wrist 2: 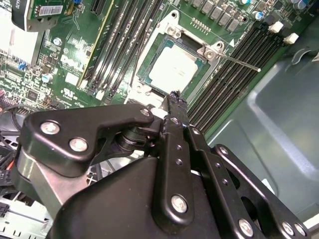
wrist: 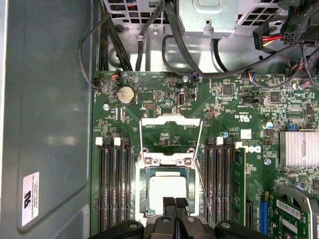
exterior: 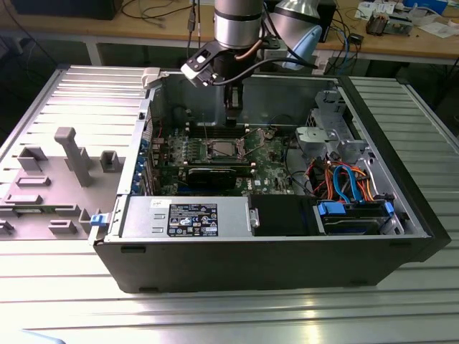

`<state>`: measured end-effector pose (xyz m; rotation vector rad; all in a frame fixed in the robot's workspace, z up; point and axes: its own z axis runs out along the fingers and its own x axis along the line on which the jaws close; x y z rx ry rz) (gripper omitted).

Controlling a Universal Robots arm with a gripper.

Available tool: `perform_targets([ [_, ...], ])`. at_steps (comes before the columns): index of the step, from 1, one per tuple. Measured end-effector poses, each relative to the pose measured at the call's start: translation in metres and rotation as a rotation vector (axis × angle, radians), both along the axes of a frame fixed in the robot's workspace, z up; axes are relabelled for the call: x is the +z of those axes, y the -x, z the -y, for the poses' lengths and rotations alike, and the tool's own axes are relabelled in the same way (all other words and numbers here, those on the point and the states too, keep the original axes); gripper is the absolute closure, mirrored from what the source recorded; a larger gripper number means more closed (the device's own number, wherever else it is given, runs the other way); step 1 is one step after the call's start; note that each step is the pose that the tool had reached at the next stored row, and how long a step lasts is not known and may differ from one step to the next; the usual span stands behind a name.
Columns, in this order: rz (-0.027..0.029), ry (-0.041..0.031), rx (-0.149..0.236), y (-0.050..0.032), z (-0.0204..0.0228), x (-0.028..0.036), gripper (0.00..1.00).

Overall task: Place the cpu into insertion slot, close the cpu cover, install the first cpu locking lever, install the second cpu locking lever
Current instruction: 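Close the cpu cover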

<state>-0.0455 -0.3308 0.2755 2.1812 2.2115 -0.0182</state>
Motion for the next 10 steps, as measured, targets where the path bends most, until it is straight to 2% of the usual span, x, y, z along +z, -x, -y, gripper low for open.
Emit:
perform_targets([
  [10,0.0000,0.0000,0.000,-0.0045,0.0000,0.0000,0.89],
])
